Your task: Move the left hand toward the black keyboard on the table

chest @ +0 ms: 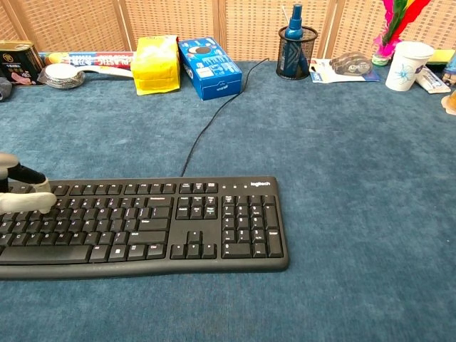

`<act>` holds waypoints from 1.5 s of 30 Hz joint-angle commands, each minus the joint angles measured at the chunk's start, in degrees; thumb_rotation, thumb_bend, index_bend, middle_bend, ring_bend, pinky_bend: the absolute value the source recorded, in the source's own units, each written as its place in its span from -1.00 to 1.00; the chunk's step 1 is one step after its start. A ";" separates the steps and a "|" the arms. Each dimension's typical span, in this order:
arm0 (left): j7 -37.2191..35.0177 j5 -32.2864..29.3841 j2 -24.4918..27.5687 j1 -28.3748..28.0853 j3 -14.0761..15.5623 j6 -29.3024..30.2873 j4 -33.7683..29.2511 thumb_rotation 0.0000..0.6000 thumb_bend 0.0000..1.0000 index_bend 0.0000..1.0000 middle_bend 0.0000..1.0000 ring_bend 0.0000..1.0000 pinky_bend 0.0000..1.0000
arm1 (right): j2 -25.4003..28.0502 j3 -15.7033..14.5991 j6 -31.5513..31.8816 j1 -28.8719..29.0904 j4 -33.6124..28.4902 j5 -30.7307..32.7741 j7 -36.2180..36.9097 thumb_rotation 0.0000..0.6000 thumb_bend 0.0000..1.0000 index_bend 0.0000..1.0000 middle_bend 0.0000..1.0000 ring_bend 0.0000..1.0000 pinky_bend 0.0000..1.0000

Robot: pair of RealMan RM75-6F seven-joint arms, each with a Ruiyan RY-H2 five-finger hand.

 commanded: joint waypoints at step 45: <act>-18.60 22.45 13.37 16.50 6.17 32.39 -6.20 -1.00 -0.85 -0.23 0.13 -0.03 -0.08 | -0.34 0.52 -0.36 1.48 -1.34 -2.30 -0.92 -1.00 -0.39 -0.43 -0.38 -0.47 -0.51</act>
